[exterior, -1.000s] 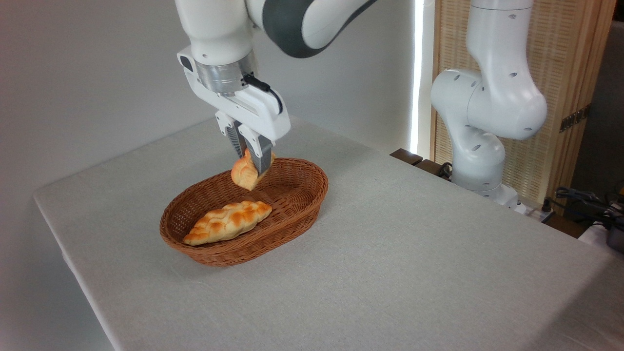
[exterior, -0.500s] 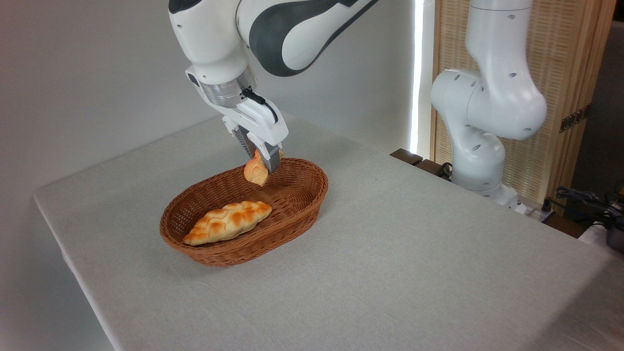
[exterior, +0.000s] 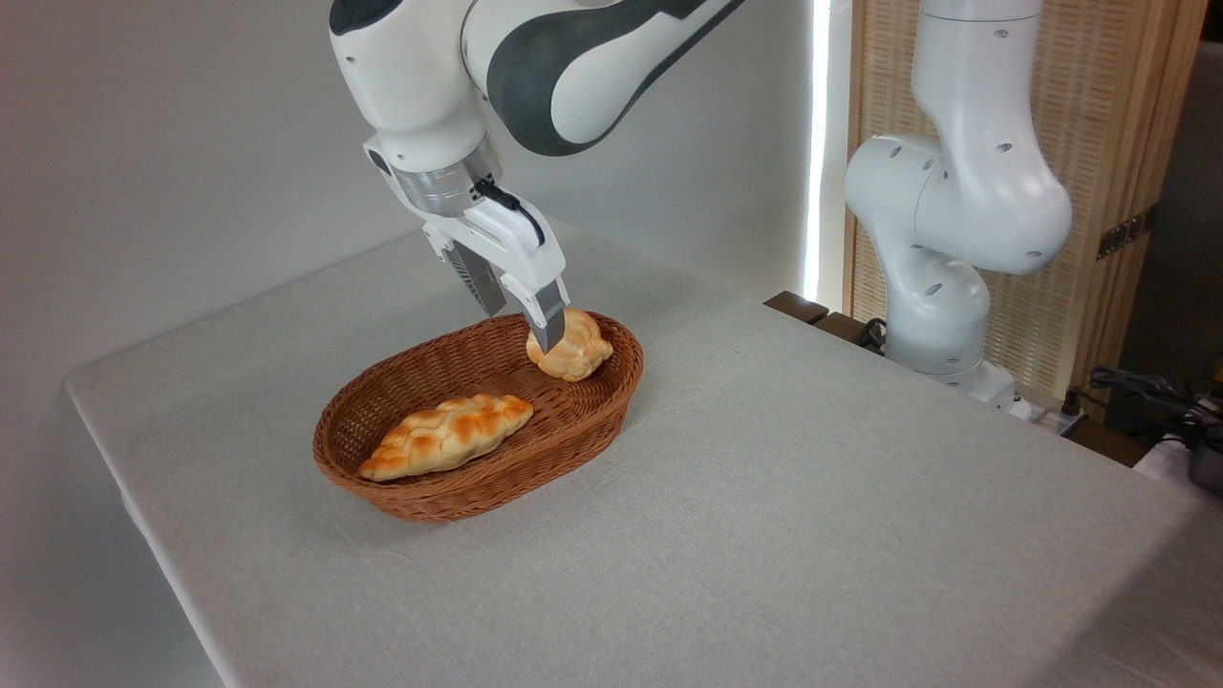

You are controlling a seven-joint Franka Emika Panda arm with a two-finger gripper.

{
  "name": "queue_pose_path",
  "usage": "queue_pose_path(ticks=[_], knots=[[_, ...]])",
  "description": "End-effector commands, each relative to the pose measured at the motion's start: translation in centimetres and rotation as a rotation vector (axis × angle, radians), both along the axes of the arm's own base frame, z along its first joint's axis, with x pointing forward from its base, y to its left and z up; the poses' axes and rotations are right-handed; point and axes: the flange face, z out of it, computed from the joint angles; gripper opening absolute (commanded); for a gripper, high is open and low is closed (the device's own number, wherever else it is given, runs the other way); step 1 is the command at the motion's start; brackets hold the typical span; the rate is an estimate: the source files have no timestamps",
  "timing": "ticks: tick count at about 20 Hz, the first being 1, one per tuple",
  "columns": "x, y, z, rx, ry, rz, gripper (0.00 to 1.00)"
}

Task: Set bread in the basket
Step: 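Open the gripper to release the bun and raise it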

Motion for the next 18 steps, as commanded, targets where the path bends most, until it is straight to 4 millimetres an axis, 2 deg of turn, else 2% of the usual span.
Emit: queue_pose_path(ticks=[1, 3, 4, 7, 13, 15, 18], knots=[[0.3, 1.1, 0.6, 0.024, -0.016, -0.003, 1.00], [0.5, 1.9, 1.5, 0.066, -0.049, -0.018, 1.00], [1.0, 2.1, 2.5, 0.075, -0.076, -0.026, 1.00], [2.5, 5.0, 5.2, 0.096, -0.152, -0.034, 1.00], [4.7, 10.3, 12.2, 0.106, -0.294, 0.042, 1.00], [5.0, 11.3, 14.1, 0.144, -0.337, 0.045, 1.00], [5.3, 11.9, 15.3, 0.185, -0.369, 0.037, 1.00]])
